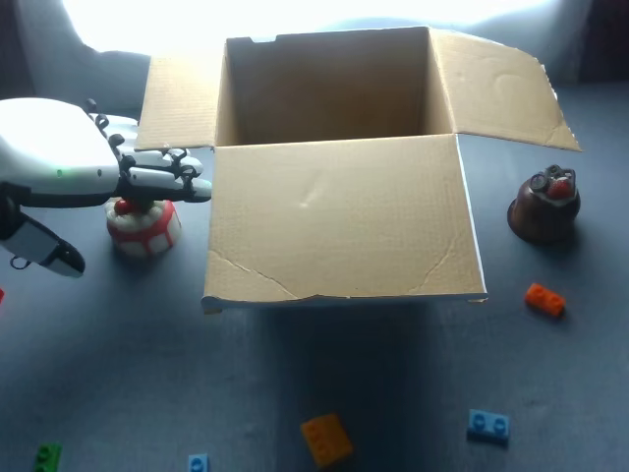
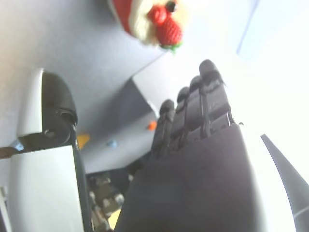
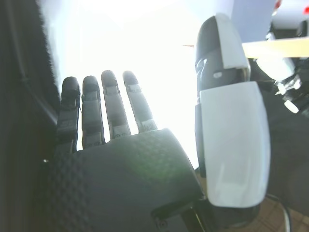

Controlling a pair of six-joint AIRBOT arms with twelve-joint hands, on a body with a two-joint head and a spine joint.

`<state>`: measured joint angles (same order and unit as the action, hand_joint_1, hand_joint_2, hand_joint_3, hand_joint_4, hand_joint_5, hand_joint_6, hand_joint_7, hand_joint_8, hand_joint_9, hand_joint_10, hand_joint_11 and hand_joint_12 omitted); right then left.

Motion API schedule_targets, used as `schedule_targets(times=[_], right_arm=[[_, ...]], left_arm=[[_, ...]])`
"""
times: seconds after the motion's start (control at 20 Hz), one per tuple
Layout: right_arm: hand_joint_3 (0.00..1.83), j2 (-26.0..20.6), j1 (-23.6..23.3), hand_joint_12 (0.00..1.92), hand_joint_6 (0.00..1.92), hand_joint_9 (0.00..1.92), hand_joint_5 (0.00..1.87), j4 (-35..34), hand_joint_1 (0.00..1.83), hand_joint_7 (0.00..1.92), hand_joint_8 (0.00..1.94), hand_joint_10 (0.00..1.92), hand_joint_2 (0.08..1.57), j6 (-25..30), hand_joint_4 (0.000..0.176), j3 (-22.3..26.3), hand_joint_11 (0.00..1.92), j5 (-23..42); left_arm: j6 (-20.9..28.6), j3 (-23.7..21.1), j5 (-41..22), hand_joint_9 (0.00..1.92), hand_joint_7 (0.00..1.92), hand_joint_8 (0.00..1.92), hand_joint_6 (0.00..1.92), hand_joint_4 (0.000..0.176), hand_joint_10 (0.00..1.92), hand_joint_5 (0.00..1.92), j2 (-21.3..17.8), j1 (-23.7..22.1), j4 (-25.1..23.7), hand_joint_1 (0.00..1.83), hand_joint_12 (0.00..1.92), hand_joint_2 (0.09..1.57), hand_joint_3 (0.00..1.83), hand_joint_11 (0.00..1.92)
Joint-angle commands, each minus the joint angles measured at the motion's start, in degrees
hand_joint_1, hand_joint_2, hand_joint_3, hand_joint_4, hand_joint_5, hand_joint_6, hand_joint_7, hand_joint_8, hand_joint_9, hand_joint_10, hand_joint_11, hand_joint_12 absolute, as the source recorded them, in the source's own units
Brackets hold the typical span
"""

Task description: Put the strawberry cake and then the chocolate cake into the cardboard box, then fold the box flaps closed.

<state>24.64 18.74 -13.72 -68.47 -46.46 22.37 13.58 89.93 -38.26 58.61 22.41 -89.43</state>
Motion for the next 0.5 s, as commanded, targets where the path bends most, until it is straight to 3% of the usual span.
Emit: schedule_targets(times=[0.0,0.45], right_arm=[[0.00,-0.7,-0.5,0.27,0.01,0.10,0.08,-0.2,0.51,0.10,0.00,0.02,1.04,-0.2,0.000,-0.3,0.00,6.8],[0.00,-0.7,-0.5,0.28,0.00,0.08,0.08,-0.2,0.49,0.08,0.00,0.00,1.02,-0.1,0.000,-0.3,0.00,6.6]], left_arm=[[0.3,0.6,-0.4,0.03,0.03,0.00,0.00,0.057,0.00,0.00,0.0,-0.5,2.7,1.14,0.32,0.98,0.00,0.00],[3.4,4.3,3.1,0.00,0.00,0.00,0.00,0.067,0.00,0.00,3.3,-0.2,1.5,1.15,0.27,1.01,0.01,0.00]])
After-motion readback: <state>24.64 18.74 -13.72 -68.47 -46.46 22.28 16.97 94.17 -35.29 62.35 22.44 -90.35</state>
